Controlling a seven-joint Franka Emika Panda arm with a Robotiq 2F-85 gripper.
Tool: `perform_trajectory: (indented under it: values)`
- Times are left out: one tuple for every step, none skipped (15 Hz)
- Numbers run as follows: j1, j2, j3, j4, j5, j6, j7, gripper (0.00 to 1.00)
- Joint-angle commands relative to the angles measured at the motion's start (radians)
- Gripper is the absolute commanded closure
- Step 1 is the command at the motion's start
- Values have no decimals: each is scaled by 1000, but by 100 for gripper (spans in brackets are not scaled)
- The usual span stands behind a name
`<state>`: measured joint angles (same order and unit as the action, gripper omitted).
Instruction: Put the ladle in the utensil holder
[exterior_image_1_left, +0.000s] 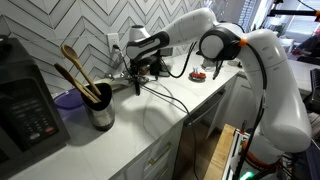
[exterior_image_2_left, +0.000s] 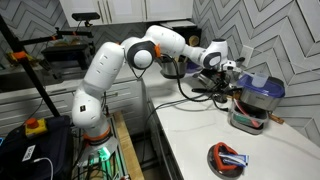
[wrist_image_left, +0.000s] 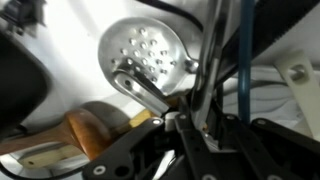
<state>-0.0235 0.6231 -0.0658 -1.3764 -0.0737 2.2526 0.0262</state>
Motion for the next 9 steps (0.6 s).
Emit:
perform_trajectory:
  values:
    - [5, -107, -15, -131, -43, -136, -19, 94]
    - [-5, -142, 2, -179, -31, -163, -56, 94]
    - [-5, -174, 5, -219, -30, -180, -67, 94]
    - [-6, -217, 10, -277, -27, -189, -85, 94]
    - [-4, -249, 8, -318, -33, -195, -85, 94]
    - [-2, -283, 6, -362, -37, -217, -85, 94]
    - [-4, -320, 6, -411, -38, -237, -90, 94]
    - [-5, -358, 5, -461, -40, -258, -91, 94]
    - [-3, -391, 0, -512, -49, -276, -79, 94]
